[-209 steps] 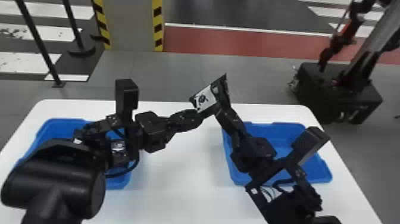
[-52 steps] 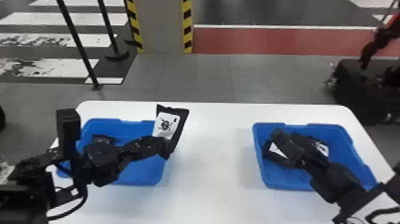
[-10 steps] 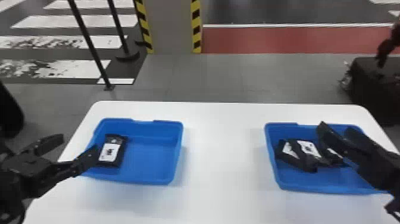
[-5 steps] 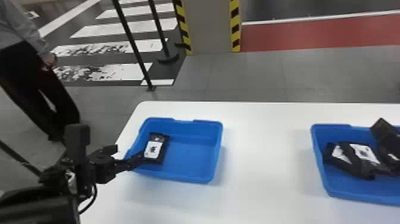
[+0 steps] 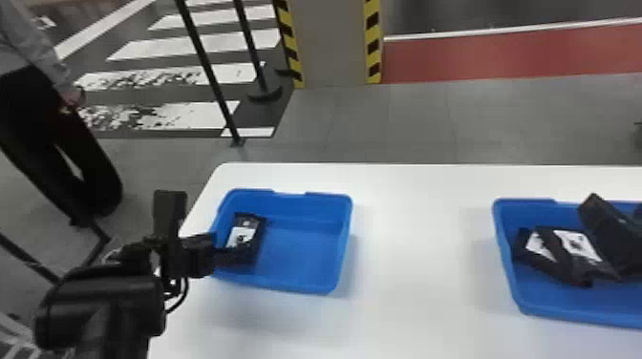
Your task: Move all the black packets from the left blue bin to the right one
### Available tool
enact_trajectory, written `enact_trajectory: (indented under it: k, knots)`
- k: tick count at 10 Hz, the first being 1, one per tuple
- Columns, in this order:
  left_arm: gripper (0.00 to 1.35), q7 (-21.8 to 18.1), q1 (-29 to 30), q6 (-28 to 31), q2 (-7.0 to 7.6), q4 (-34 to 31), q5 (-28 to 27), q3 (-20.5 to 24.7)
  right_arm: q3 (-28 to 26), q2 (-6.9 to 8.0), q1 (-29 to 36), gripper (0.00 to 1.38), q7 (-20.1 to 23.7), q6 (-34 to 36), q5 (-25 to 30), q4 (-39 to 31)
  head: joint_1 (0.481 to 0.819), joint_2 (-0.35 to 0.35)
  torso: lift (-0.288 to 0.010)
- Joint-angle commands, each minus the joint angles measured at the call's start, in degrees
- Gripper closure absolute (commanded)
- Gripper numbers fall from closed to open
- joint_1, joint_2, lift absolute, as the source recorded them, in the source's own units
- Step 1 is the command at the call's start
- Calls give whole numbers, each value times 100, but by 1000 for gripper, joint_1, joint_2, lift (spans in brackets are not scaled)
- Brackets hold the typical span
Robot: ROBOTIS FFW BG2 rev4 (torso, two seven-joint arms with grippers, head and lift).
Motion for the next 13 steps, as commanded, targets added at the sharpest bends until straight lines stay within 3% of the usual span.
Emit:
enact_trajectory:
  k: [1, 5, 8, 11, 13]
  knots:
    - [140, 62, -191, 39, 28, 252, -35, -95, 8, 1, 0, 193, 3, 7, 0, 0, 695, 239, -110]
    - [140, 177, -824, 208, 63, 1180, -149, -377, 17, 1, 0, 193, 47, 35, -35, 0, 695, 232, -110]
    - [176, 379, -909, 391, 72, 1237, -219, -675, 17, 1, 14, 193, 56, 78, -149, 42, 695, 220, -110]
    - [219, 388, -1148, 546, -16, 1223, -668, -983, 17, 1, 0, 193, 73, 78, -167, 98, 695, 204, -110]
    - [618, 379, -1204, 785, -16, 1223, -808, -1009, 17, 1, 0, 194, 82, 92, -176, 112, 695, 194, -110]
